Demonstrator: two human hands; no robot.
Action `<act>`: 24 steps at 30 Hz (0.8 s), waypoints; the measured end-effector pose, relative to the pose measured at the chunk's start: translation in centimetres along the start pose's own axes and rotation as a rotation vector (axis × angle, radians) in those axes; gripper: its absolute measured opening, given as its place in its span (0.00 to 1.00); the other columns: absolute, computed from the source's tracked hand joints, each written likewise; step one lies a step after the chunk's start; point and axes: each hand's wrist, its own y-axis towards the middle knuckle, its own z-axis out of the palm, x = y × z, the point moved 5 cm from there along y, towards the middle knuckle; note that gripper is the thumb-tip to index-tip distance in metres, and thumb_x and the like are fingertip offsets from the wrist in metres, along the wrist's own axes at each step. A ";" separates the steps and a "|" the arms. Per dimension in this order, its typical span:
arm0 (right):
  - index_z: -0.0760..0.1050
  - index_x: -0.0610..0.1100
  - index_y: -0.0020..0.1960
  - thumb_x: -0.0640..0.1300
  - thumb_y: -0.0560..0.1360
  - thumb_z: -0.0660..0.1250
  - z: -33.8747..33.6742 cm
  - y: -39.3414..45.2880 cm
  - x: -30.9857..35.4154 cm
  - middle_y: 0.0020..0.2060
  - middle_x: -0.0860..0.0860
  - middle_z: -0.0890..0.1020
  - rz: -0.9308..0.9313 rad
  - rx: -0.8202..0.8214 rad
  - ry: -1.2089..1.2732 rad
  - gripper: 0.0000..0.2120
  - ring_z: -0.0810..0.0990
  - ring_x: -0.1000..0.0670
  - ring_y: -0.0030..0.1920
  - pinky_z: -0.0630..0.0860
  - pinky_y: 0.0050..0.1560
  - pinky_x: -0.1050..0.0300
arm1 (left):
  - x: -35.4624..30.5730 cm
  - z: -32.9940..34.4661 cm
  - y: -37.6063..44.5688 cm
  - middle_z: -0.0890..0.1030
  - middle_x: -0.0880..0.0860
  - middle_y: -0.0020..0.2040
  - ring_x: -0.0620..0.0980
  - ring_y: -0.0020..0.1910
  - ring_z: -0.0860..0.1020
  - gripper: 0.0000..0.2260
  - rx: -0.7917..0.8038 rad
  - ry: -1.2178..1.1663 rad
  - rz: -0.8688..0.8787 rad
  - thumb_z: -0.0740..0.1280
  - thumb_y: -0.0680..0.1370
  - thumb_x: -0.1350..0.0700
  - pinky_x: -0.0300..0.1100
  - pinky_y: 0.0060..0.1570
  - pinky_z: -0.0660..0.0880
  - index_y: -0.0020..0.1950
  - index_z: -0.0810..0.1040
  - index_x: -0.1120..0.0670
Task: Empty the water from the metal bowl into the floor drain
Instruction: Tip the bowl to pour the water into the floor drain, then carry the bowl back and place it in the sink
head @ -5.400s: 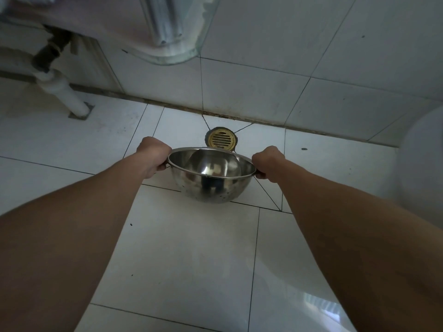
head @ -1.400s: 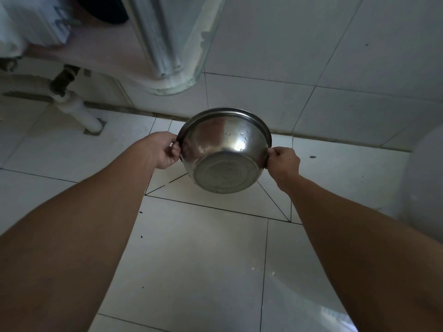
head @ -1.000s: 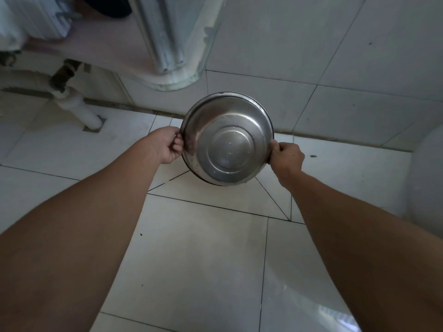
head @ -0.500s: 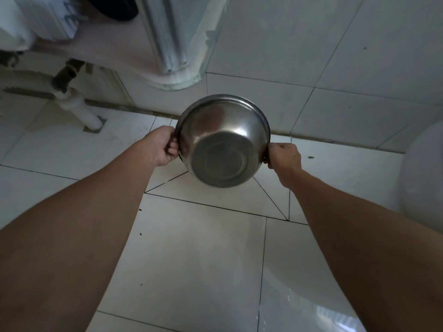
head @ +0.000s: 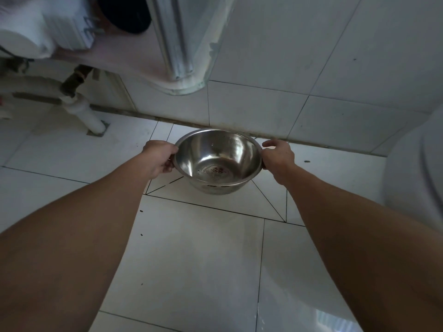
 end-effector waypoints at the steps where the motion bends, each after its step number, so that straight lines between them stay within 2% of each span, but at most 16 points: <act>1: 0.80 0.36 0.61 0.35 0.73 0.65 -0.1 -0.1 0.1 0.51 0.38 0.84 0.008 -0.003 -0.028 0.17 0.86 0.40 0.45 0.84 0.47 0.49 | 0.0 0.1 -0.2 0.80 0.55 0.37 0.50 0.29 0.74 0.05 0.012 0.023 0.005 0.66 0.80 0.62 0.39 0.25 0.74 0.48 0.81 0.58; 2: 0.81 0.34 0.57 0.34 0.73 0.64 -0.2 -0.2 0.2 0.52 0.36 0.84 0.005 0.001 -0.058 0.15 0.86 0.38 0.47 0.85 0.47 0.47 | -0.1 0.1 -0.5 0.80 0.56 0.37 0.51 0.30 0.75 0.05 0.027 0.045 0.016 0.65 0.80 0.62 0.40 0.27 0.75 0.47 0.81 0.57; 4: 0.82 0.34 0.47 0.34 0.74 0.63 -0.3 -0.5 0.4 0.49 0.36 0.85 0.001 0.026 -0.094 0.10 0.86 0.40 0.43 0.84 0.37 0.53 | -0.3 0.1 -1.0 0.80 0.56 0.38 0.50 0.30 0.75 0.07 0.035 0.078 0.045 0.65 0.81 0.61 0.42 0.29 0.76 0.45 0.80 0.54; 5: 0.82 0.35 0.45 0.34 0.75 0.63 -0.4 -0.6 0.5 0.48 0.37 0.85 0.006 0.038 -0.100 0.09 0.85 0.42 0.40 0.82 0.32 0.57 | -0.5 0.0 -1.3 0.81 0.55 0.38 0.50 0.30 0.75 0.08 0.027 0.086 0.062 0.65 0.82 0.61 0.42 0.29 0.76 0.45 0.79 0.53; 7: 0.82 0.35 0.48 0.35 0.77 0.64 -0.6 -0.7 0.7 0.48 0.38 0.85 0.018 0.052 -0.099 0.08 0.84 0.43 0.39 0.80 0.29 0.58 | -1.0 -0.2 -1.7 0.81 0.54 0.38 0.49 0.31 0.75 0.06 0.017 0.088 0.087 0.66 0.82 0.61 0.42 0.31 0.76 0.47 0.80 0.53; 10: 0.80 0.38 0.49 0.38 0.80 0.65 -0.9 -1.1 0.9 0.48 0.39 0.84 0.023 0.052 -0.086 0.06 0.85 0.42 0.41 0.83 0.33 0.53 | -1.5 -0.6 -2.2 0.82 0.54 0.40 0.49 0.34 0.78 0.06 0.029 0.071 0.089 0.66 0.81 0.63 0.42 0.32 0.77 0.48 0.80 0.55; 14: 0.79 0.39 0.47 0.37 0.80 0.64 -0.9 -1.6 1.4 0.47 0.39 0.84 0.018 0.044 -0.097 0.06 0.86 0.40 0.44 0.85 0.40 0.49 | -1.4 -1.0 -2.9 0.83 0.57 0.44 0.52 0.38 0.82 0.07 0.038 0.039 0.069 0.66 0.80 0.68 0.44 0.35 0.80 0.47 0.79 0.58; 18: 0.81 0.37 0.51 0.36 0.80 0.61 -0.7 -2.7 1.2 0.48 0.38 0.84 0.021 0.048 -0.114 0.09 0.85 0.42 0.41 0.84 0.35 0.52 | -0.6 -1.5 -3.6 0.83 0.57 0.42 0.52 0.36 0.82 0.08 0.012 0.023 0.052 0.64 0.79 0.69 0.44 0.32 0.79 0.45 0.80 0.58; 21: 0.81 0.36 0.56 0.38 0.82 0.60 -0.6 -3.6 0.7 0.50 0.38 0.84 0.026 0.047 -0.096 0.12 0.85 0.39 0.46 0.85 0.45 0.46 | 0.3 -1.4 -4.5 0.83 0.56 0.41 0.53 0.37 0.81 0.12 0.011 0.000 0.032 0.63 0.78 0.70 0.42 0.32 0.79 0.42 0.79 0.55; 24: 0.79 0.38 0.54 0.39 0.82 0.59 -0.6 -4.9 0.6 0.50 0.39 0.83 0.041 0.020 -0.081 0.10 0.85 0.39 0.49 0.85 0.49 0.43 | 1.1 -1.5 -5.8 0.83 0.56 0.43 0.54 0.39 0.82 0.15 0.001 -0.063 -0.002 0.63 0.78 0.70 0.43 0.33 0.80 0.41 0.79 0.51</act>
